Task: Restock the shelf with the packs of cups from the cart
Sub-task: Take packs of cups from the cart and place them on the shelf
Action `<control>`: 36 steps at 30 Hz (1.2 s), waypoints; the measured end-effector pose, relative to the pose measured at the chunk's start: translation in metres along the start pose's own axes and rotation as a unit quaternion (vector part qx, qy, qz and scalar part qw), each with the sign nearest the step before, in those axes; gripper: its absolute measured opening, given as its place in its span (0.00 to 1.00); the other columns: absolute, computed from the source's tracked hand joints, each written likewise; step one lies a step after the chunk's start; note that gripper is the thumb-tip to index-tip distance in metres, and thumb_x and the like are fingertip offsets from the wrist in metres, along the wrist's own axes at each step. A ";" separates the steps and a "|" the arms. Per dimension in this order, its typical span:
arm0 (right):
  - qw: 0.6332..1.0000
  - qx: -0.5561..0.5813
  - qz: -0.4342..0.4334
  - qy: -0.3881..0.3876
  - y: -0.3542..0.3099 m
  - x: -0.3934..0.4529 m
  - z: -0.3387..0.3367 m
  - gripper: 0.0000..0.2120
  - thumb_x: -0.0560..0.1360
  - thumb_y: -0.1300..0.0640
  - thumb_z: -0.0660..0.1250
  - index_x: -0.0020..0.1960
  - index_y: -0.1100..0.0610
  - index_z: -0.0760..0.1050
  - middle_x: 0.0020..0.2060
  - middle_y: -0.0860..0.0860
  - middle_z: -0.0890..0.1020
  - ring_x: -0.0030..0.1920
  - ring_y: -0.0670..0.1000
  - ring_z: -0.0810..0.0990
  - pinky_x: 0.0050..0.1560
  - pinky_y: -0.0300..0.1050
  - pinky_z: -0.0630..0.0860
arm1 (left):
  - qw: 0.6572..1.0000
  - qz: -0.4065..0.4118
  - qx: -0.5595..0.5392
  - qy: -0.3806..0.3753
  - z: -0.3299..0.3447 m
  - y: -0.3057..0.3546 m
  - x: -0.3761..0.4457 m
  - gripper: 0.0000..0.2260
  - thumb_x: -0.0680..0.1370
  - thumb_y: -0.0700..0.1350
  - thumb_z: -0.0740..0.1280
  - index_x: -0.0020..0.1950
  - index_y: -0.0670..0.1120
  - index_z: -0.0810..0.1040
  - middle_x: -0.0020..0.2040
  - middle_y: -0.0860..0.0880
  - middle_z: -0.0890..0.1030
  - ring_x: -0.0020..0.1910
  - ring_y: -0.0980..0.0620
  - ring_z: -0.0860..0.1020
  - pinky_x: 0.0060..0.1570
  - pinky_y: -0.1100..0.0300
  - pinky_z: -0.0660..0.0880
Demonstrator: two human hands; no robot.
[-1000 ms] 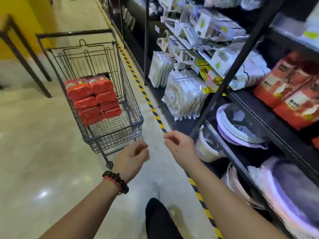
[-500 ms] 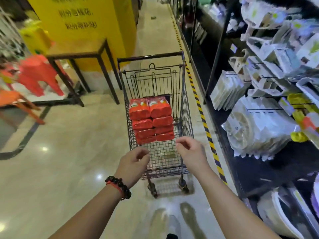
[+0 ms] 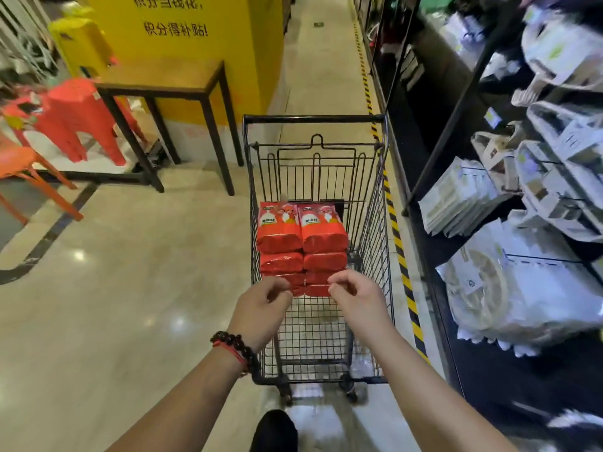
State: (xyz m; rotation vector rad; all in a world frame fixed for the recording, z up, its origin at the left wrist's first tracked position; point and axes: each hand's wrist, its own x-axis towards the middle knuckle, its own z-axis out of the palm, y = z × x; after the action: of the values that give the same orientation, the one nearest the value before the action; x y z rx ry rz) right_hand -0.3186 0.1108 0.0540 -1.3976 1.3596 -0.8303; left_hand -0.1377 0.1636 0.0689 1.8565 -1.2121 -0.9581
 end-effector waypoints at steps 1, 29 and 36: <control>1.000 -0.004 0.005 0.004 -0.001 0.010 0.002 0.11 0.76 0.61 0.69 0.43 0.45 0.81 0.36 0.43 0.82 0.33 0.36 0.77 0.31 0.31 0.73 | 1.000 0.002 -0.004 -0.003 -0.001 0.000 0.013 0.06 0.76 0.43 0.67 0.43 0.55 0.80 0.42 0.55 0.81 0.42 0.57 0.78 0.41 0.63 0.71; 0.983 -0.125 0.131 -0.030 0.059 0.282 0.036 0.08 0.77 0.57 0.66 0.43 0.46 0.80 0.37 0.41 0.80 0.43 0.46 0.80 0.40 0.41 0.72 | 0.990 -0.126 -0.011 -0.067 0.031 -0.026 0.246 0.03 0.78 0.45 0.66 0.46 0.54 0.78 0.45 0.52 0.81 0.42 0.52 0.80 0.44 0.52 0.80; 0.969 -0.174 0.173 0.014 0.113 0.344 0.035 0.01 0.76 0.53 0.71 0.47 0.47 0.79 0.51 0.46 0.81 0.48 0.50 0.79 0.39 0.37 0.70 | 0.983 -0.166 -0.003 -0.075 0.050 -0.041 0.272 0.01 0.78 0.46 0.68 0.49 0.52 0.79 0.47 0.51 0.81 0.46 0.50 0.81 0.49 0.50 0.81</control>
State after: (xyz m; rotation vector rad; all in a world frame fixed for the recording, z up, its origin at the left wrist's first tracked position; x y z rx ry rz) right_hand -0.2727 -0.2076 -0.1155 -1.3532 1.7703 -0.3926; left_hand -0.0866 -0.0874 -0.0440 2.0523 -0.9983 -1.2996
